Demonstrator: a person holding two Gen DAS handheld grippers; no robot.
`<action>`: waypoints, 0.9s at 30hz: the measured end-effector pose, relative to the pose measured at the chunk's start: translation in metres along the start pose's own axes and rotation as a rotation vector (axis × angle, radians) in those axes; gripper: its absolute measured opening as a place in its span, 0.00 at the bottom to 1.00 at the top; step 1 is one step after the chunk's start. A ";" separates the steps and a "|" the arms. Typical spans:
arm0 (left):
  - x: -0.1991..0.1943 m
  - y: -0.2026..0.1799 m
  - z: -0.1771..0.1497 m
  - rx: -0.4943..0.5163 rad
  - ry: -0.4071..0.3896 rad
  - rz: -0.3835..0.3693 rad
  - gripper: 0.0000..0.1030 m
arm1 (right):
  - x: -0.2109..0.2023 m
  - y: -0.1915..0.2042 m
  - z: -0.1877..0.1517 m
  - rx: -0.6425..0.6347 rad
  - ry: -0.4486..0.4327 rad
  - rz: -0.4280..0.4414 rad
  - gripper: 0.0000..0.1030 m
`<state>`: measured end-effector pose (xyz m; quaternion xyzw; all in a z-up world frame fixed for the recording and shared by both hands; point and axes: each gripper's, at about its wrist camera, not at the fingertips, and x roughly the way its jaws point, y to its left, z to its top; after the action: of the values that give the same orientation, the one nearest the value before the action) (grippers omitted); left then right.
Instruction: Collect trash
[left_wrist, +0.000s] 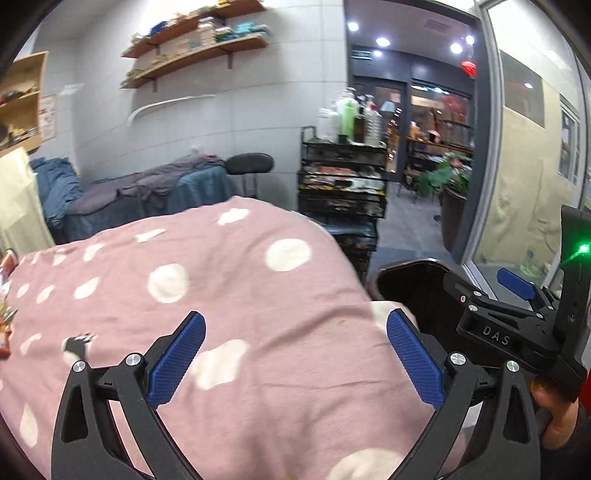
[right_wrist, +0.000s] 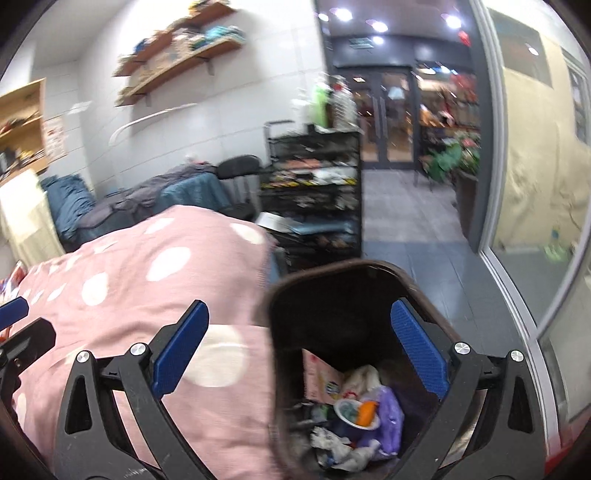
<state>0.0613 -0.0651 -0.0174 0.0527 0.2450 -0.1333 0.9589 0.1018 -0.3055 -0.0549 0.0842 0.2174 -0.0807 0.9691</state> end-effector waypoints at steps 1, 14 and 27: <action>-0.006 0.006 -0.003 -0.004 -0.016 0.024 0.95 | -0.001 0.008 -0.001 -0.014 -0.003 0.004 0.95; -0.071 0.064 -0.018 -0.148 -0.165 0.228 0.95 | -0.063 0.097 -0.019 -0.112 -0.143 0.220 0.95; -0.086 0.086 -0.032 -0.189 -0.180 0.337 0.95 | -0.085 0.118 -0.024 -0.140 -0.201 0.206 0.95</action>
<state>-0.0015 0.0419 -0.0010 -0.0094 0.1576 0.0484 0.9863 0.0389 -0.1760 -0.0239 0.0298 0.1148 0.0263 0.9926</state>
